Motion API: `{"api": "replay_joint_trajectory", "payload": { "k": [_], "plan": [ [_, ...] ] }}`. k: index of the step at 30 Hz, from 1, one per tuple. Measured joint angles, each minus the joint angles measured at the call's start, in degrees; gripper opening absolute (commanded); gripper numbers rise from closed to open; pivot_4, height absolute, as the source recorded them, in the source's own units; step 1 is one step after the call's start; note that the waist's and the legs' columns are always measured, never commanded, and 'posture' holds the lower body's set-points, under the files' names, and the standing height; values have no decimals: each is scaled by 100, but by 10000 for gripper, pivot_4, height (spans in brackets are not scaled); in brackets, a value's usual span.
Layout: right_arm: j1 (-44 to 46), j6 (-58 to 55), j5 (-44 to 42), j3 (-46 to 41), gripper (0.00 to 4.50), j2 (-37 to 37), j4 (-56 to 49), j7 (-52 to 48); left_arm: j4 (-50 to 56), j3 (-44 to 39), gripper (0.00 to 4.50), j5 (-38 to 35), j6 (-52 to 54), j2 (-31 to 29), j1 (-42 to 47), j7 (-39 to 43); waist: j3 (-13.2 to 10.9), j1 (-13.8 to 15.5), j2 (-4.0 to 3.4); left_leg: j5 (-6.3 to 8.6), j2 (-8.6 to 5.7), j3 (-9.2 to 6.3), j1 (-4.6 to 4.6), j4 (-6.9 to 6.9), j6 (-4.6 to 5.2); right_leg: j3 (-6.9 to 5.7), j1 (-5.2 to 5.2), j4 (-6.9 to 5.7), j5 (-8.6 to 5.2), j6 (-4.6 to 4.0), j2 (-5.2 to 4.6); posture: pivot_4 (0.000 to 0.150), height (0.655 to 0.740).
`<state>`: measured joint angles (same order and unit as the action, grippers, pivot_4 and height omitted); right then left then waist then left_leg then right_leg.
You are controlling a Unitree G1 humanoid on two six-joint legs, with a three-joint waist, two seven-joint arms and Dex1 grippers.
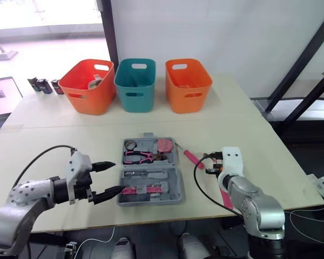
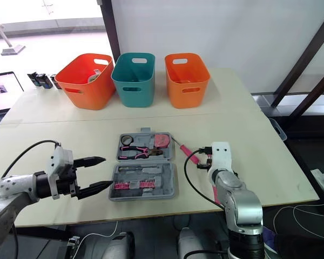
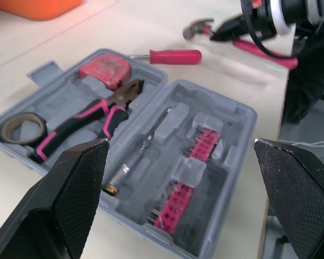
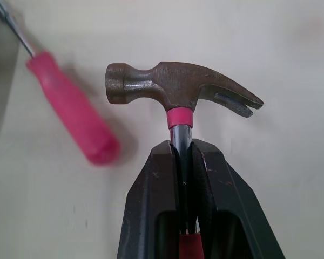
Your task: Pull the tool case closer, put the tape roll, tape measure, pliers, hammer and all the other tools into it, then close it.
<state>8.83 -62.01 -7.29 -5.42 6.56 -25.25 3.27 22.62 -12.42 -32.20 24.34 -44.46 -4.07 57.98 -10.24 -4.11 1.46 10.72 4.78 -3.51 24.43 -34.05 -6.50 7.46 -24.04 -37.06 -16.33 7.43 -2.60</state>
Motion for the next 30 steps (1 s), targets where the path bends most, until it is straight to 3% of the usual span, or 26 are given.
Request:
{"api": "replay_joint_trajectory", "payload": {
  "k": [13,15,17,22,26,30],
  "plan": [
    [-115,882,203,62,203,-169,866,105,-34,46,45000,49,-15,17,15,-68,2,8,3,0,0,0,2,0,0,0,-1,0,0,0,0,1500,7400],
    [-115,985,202,53,9838,-176,937,103,-23,45,45000,49,-15,16,-35,-82,4,7,7,0,0,0,0,-4,0,0,2,0,0,0,0,1500,7400],
    [-115,1051,202,-10,16571,-175,983,97,-19,44,45000,49,-14,16,-61,-100,6,8,9,0,0,0,0,-5,0,0,3,0,1,-1,0,1500,7400],
    [-115,927,140,-213,43045,-48,912,-43,98,38,45000,40,2,15,-91,-171,5,0,9,0,1,0,0,-4,0,0,1,-1,1,-1,0,1500,7400],
    [89,-177,-329,-388,44695,931,4,-767,151,-52,45000,23,12,10,-326,-197,-4,11,-6,0,0,5,7,-2,0,6,-7,0,0,1,-2,1500,7400],
    [1011,-700,-975,-424,44695,2827,-564,-2121,223,-135,45000,-27,14,9,-410,-211,-7,11,-5,0,0,3,3,-8,0,7,-4,-1,0,-1,-1,1500,7400]
  ]
}}
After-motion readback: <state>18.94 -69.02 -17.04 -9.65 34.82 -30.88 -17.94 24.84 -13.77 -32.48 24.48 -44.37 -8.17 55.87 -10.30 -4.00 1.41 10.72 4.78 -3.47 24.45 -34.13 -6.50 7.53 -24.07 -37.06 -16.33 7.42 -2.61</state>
